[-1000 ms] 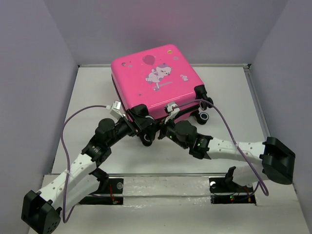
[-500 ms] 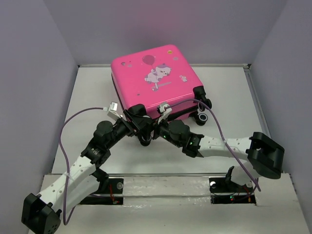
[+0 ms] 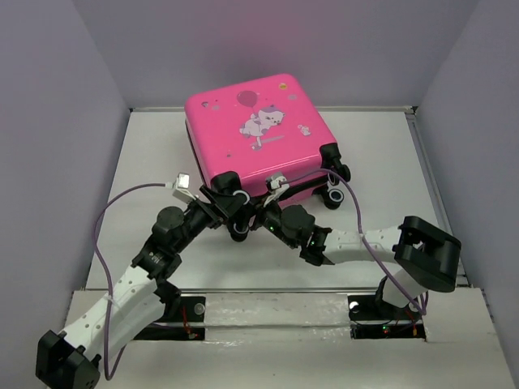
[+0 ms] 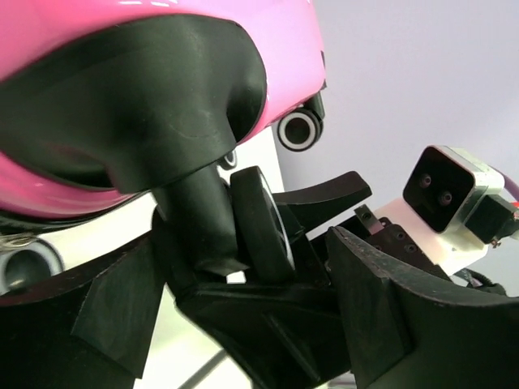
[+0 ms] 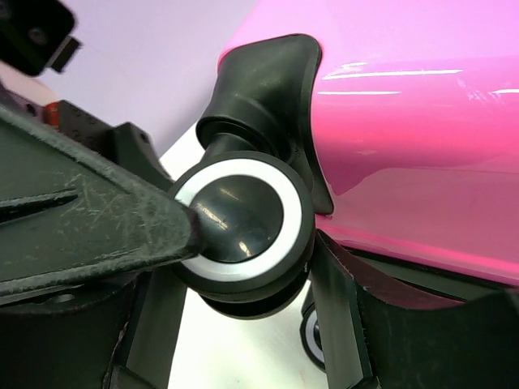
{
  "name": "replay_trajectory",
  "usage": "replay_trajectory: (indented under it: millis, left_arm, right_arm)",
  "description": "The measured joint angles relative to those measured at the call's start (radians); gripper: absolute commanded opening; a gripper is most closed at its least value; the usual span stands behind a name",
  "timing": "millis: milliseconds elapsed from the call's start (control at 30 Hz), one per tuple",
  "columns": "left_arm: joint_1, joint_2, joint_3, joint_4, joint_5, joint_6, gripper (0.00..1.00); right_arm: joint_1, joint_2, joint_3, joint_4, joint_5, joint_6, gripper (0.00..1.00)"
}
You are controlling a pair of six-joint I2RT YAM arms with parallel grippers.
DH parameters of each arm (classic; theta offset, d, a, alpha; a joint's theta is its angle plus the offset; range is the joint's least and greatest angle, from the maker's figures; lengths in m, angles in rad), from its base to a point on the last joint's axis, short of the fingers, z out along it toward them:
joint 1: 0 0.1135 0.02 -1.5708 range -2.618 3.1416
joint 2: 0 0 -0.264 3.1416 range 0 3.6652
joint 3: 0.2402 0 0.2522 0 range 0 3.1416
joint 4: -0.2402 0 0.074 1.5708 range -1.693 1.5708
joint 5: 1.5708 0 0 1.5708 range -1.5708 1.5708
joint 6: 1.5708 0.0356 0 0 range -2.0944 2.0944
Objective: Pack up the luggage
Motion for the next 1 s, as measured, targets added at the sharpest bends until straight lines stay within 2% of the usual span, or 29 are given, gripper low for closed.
replay_trajectory:
  millis: [100,200,267,333,400,633,1000]
  left_arm:
    - [-0.004,-0.055,0.004,-0.068,-0.041,0.049,0.80]
    - [-0.012,-0.182,0.022,-0.200,-0.143,0.117,0.68]
    - [-0.013,-0.258,0.023,-0.253,-0.193,0.144,0.64]
    - [-0.013,-0.329,0.018,-0.279,-0.230,0.161,0.57]
    - [-0.013,-0.352,-0.011,-0.266,-0.247,0.165,0.56]
    - [-0.053,-0.225,-0.191,-0.287,-0.279,0.176,0.55]
    - [-0.202,-0.023,-0.159,-0.128,-0.431,0.284,0.61]
  right_arm:
    - [0.000,-0.001,-0.006,0.002,0.006,-0.002,0.07]
    - [-0.001,-0.024,-0.022,-0.008,0.014,-0.010,0.07]
    - [-0.006,-0.047,-0.027,-0.034,0.014,-0.014,0.07]
    - [-0.011,-0.065,-0.027,-0.061,0.014,-0.021,0.07]
    - [-0.013,-0.069,-0.027,-0.075,0.013,-0.024,0.07]
    - [-0.014,-0.069,-0.027,-0.084,0.010,-0.029,0.07]
    - [-0.019,-0.069,-0.023,-0.092,-0.006,-0.035,0.07]
